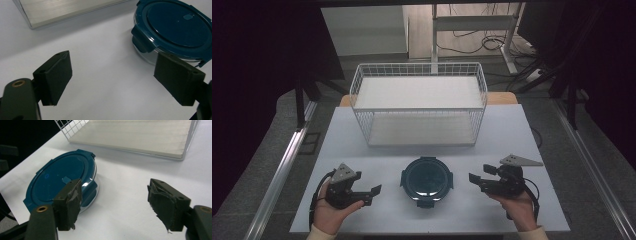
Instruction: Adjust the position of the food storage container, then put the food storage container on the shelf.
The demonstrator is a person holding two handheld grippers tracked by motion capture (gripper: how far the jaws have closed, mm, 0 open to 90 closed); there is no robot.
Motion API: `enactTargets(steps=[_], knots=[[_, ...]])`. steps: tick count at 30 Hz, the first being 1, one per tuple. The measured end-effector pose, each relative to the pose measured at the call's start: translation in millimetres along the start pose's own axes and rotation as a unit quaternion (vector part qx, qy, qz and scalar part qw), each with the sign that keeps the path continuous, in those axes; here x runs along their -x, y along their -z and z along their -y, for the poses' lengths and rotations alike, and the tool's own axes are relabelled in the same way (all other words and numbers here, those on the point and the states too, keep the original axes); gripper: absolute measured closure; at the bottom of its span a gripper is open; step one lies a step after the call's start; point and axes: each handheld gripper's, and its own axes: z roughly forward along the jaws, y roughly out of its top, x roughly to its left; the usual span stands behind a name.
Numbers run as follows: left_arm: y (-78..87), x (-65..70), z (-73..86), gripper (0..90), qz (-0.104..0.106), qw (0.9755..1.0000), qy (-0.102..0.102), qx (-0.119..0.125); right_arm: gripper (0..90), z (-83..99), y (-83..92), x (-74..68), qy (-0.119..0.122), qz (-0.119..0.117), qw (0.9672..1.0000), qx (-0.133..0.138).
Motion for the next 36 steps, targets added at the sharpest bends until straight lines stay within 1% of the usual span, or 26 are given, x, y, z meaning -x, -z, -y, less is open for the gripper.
enactTargets(steps=[3, 10, 14, 15, 16, 17, 19, 20, 21, 25, 26, 27, 31, 33, 34, 35, 36], knots=[[0.2, -0.1, -0.4, 14.5, 0.002, 1.0000, 0.001, 0.001, 25.1, 1.8, -1.9, -1.1, 0.008, 0.006, 0.9999, -0.005], [0.8, 0.6, -0.4, 14.5, 0.004, 1.0000, 0.002, 0.002, 23.9, 3.4, -4.2, -4.6, 0.018, 0.008, 0.9998, -0.009], [2.0, 0.5, -0.6, 14.5, 0.004, 1.0000, 0.006, 0.005, 22.5, 3.6, -5.3, -5.9, 0.013, 0.008, 0.9998, -0.010], [2.2, 0.2, -1.8, 14.4, 0.008, 0.9999, 0.008, 0.008, 21.5, 3.4, -5.8, -6.9, 0.008, 0.005, 0.9999, -0.011], [2.2, 0.2, -1.8, 14.3, 0.008, 0.9999, 0.008, 0.008, 21.5, 3.4, -5.8, -6.9, 0.008, 0.005, 0.9999, -0.011], [1.8, 0.3, -2.3, 14.0, 0.009, 0.9998, 0.013, 0.008, 20.7, 3.4, -6.3, -8.7, 0.007, 0.004, 0.9999, -0.012], [0.8, -0.3, -2.4, 12.2, 0.002, 0.9997, 0.024, 0.008, 20.2, 3.6, -6.4, -10.2, 0.006, 0.003, 0.9999, -0.013], [0.8, -0.3, -2.4, 11.7, 0.002, 0.9997, 0.024, 0.008, 19.9, 4.0, -6.8, -10.8, 0.005, 0.001, 0.9999, -0.015], [-0.1, -1.9, -2.6, 11.2, 0.004, 0.9992, 0.038, 0.010, 19.6, 4.4, -7.1, -11.5, 0.003, 0.001, 0.9999, -0.017], [-1.2, -4.4, -3.7, 10.8, 0.025, 0.9980, 0.057, 0.013, 19.0, 5.3, -7.6, -13.2, -0.002, 0.002, 0.9998, -0.021], [-1.2, -4.4, -3.7, 10.9, 0.025, 0.9980, 0.057, 0.013, 19.0, 5.3, -7.6, -13.2, -0.002, 0.002, 0.9998, -0.021], [-2.1, -4.6, -4.2, 10.9, 0.033, 0.9975, 0.062, 0.013, 18.8, 5.4, -7.5, -13.5, -0.004, 0.000, 0.9997, -0.022], [-6.9, -2.6, -5.2, 10.9, 0.057, 0.9961, 0.067, 0.009, 16.8, 6.7, -10.7, -17.2, -0.018, -0.010, 0.9993, -0.030], [-9.2, -2.4, -5.9, 10.9, 0.069, 0.9950, 0.072, 0.008, 15.9, 7.5, -13.8, -19.6, -0.022, -0.014, 0.9991, -0.034], [-9.2, -2.4, -5.9, 10.8, 0.069, 0.9950, 0.072, 0.008, 15.9, 7.5, -13.8, -19.6, -0.022, -0.014, 0.9991, -0.034], [-12.3, -2.4, -6.5, 10.8, 0.080, 0.9937, 0.078, 0.006, 15.1, 8.4, -18.0, -22.2, -0.027, -0.022, 0.9987, -0.038], [-14.0, -2.1, -6.7, 10.8, 0.085, 0.9929, 0.082, 0.004, 14.9, 8.7, -19.4, -22.9, -0.028, -0.023, 0.9985, -0.041]])
